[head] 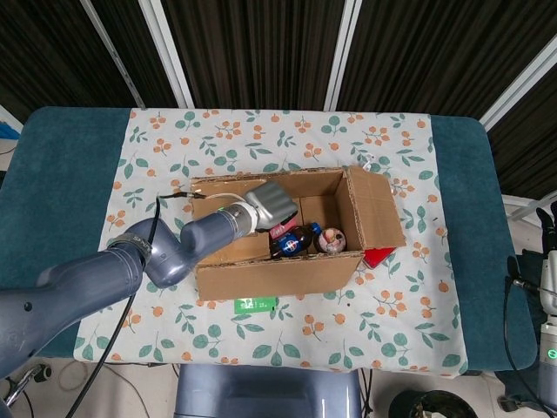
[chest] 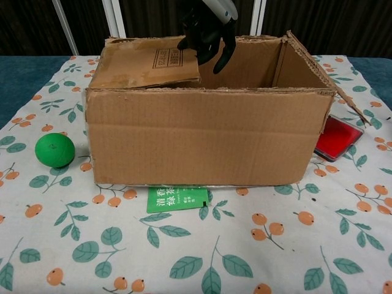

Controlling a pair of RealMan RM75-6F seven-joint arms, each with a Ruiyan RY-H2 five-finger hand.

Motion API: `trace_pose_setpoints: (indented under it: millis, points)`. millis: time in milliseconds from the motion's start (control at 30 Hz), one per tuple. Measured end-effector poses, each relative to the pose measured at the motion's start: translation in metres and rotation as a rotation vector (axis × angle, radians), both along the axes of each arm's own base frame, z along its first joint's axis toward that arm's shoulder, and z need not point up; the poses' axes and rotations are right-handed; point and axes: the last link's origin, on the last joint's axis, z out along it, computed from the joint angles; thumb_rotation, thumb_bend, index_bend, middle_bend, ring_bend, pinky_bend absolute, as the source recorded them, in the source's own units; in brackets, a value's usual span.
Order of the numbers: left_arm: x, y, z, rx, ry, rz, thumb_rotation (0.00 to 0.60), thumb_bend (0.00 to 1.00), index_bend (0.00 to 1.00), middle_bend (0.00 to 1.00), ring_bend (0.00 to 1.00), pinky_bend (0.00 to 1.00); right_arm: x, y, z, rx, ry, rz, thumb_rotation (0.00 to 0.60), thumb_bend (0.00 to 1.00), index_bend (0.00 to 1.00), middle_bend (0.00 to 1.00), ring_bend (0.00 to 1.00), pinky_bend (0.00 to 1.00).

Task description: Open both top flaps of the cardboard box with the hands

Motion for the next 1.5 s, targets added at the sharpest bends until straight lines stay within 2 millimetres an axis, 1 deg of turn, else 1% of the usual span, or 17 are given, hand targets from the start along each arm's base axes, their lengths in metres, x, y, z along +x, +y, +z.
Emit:
trace_pose_setpoints:
  millis: [200, 667, 967, 1167, 1333, 1500]
  points:
    - [0.002, 0.000, 0.016, 0.020, -0.017, 0.006, 0.600, 1.00, 0.40, 0.59, 0.39, 0.44, 0.000, 0.000, 0.000, -0.002, -0.007, -0.004, 0.600, 0.41, 0.09, 0.02, 0.06, 0.24]
    - [0.003, -0.002, 0.068, 0.085, -0.071, 0.023, 0.600, 1.00, 0.40, 0.59, 0.39, 0.45, 0.000, 0.000, -0.003, 0.004, -0.022, -0.006, 0.600, 0.42, 0.09, 0.02, 0.06, 0.24]
    - [0.003, -0.013, 0.093, 0.098, -0.083, 0.014, 0.600, 1.00, 0.40, 0.60, 0.39, 0.45, -0.001, 0.000, -0.004, 0.009, -0.030, -0.011, 0.600, 0.42, 0.09, 0.02, 0.06, 0.24]
    - [-0.001, -0.022, 0.110, 0.105, -0.083, 0.018, 0.600, 1.00, 0.40, 0.60, 0.39, 0.45, -0.002, 0.000, -0.004, 0.009, -0.040, -0.014, 0.600, 0.42, 0.09, 0.02, 0.06, 0.24]
    - [-0.008, -0.032, 0.125, 0.110, -0.075, 0.021, 0.600, 1.00, 0.40, 0.60, 0.39, 0.45, -0.001, 0.001, -0.006, 0.018, -0.042, -0.010, 0.600, 0.43, 0.09, 0.02, 0.06, 0.24]
    - [-0.020, -0.041, 0.135, 0.111, -0.060, 0.030, 0.600, 1.00, 0.40, 0.60, 0.40, 0.45, 0.001, 0.001, -0.007, 0.016, -0.045, -0.005, 0.600, 0.43, 0.09, 0.02, 0.06, 0.24]
